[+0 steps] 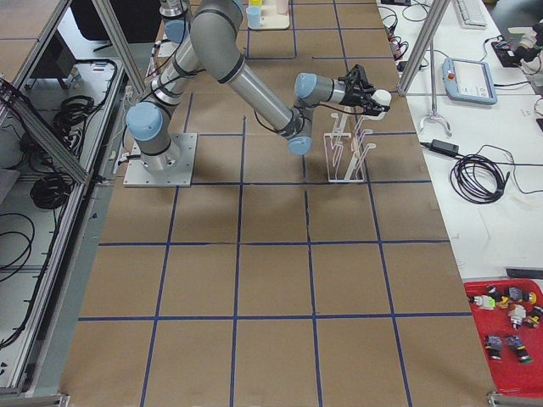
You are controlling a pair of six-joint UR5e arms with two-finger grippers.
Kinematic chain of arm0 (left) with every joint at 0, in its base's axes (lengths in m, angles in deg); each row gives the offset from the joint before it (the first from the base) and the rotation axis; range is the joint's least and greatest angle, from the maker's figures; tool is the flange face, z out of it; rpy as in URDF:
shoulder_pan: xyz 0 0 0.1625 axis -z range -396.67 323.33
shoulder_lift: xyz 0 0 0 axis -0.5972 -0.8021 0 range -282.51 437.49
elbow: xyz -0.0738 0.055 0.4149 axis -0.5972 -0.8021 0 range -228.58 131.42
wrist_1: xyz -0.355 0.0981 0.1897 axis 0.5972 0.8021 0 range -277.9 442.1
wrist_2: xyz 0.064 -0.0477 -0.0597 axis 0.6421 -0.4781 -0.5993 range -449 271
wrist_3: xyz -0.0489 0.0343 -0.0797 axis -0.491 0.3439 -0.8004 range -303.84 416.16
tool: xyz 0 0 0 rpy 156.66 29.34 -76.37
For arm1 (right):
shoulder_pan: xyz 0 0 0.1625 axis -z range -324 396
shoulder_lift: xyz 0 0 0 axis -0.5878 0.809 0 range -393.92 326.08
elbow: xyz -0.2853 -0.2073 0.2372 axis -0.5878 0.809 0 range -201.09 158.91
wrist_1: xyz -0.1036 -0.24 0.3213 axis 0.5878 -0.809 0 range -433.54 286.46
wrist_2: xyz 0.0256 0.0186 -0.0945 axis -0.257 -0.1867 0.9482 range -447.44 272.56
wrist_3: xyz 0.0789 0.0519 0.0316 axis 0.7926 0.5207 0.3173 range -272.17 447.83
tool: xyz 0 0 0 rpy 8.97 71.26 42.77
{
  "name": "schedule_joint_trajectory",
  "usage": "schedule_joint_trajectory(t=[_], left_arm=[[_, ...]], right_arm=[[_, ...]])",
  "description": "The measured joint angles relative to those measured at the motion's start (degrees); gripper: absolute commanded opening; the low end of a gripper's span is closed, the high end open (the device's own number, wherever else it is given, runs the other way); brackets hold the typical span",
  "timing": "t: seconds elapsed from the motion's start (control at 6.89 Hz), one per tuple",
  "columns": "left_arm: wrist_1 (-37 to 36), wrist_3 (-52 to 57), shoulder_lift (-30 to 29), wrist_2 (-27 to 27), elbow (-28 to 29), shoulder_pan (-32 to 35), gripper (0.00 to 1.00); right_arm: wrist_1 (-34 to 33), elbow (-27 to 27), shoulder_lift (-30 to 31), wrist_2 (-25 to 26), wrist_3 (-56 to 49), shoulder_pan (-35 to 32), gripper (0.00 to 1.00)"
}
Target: Transfer IKEA cup to right arm and place on rack
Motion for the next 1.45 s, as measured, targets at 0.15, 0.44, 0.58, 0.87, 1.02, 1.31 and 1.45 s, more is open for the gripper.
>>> schedule_joint_trajectory(t=[0.15,0.44,0.58,0.87,1.02,1.31,1.45], left_arm=[[0.0,4.1,2.1,0.0,-3.2,-4.5,0.99],[-0.1,12.7,6.5,0.0,-8.7,-12.8,0.99],[-0.1,15.5,8.9,0.0,-11.4,-16.6,0.99],[-2.6,17.3,12.8,-0.1,-17.1,-20.1,0.99],[-4.3,17.5,12.9,-0.2,-18.6,-20.5,0.99],[-9.7,17.6,10.9,-0.2,-21.9,-20.8,0.99],[-15.5,17.6,9.2,0.0,-25.2,-20.8,0.99]], right_arm=[[0.0,-0.5,0.1,0.0,0.0,0.0,0.31],[0.1,-1.2,0.1,0.0,0.0,0.0,0.57],[0.1,-1.2,0.1,0.0,0.0,0.0,0.85],[0.0,-1.3,0.1,-0.2,-0.1,0.0,0.99],[0.0,-1.2,0.1,-0.3,-0.1,0.0,0.99],[0.1,-1.0,0.1,-0.4,-0.1,0.0,0.99],[0.2,-0.9,0.3,-0.5,-0.1,0.0,0.99]])
